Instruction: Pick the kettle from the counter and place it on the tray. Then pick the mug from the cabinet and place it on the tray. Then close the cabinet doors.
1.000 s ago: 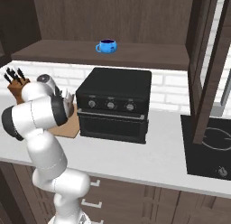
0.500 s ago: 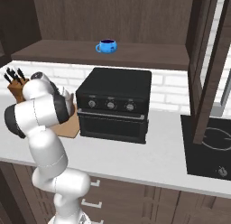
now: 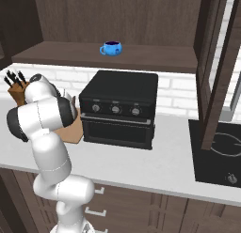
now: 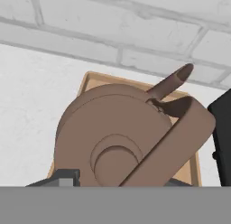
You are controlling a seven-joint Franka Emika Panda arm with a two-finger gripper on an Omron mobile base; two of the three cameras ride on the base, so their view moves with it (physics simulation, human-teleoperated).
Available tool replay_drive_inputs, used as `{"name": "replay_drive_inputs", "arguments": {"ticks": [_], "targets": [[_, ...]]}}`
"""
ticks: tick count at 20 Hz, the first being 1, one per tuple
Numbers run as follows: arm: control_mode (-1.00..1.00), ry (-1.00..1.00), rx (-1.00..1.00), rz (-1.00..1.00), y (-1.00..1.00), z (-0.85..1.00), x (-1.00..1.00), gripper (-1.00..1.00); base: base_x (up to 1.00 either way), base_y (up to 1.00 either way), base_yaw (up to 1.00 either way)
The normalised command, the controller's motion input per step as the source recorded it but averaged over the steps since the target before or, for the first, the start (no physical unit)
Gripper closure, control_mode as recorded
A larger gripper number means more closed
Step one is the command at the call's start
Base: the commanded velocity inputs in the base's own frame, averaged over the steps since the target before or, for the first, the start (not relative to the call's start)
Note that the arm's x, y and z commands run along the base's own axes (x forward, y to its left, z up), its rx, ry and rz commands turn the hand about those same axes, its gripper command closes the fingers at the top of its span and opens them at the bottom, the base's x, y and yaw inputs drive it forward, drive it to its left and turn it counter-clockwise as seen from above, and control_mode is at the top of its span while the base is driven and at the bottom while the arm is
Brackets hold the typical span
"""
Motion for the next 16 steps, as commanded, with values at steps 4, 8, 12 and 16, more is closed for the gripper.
{"name": "replay_drive_inputs", "arguments": {"ticks": [4,8,12,16], "targets": [[-1.00,0.00,0.00,0.00,-0.26,-0.06,0.00,-1.00,0.00,0.00,0.00],[-1.00,-0.01,0.00,0.00,-0.21,-0.03,0.00,-1.00,0.00,0.00,0.00],[-1.00,-0.08,0.00,0.00,-0.06,0.02,0.00,-1.00,0.00,0.00,0.00],[-1.00,-0.14,0.00,0.00,-0.01,0.08,-0.07,-1.00,0.00,0.00,0.00]]}}
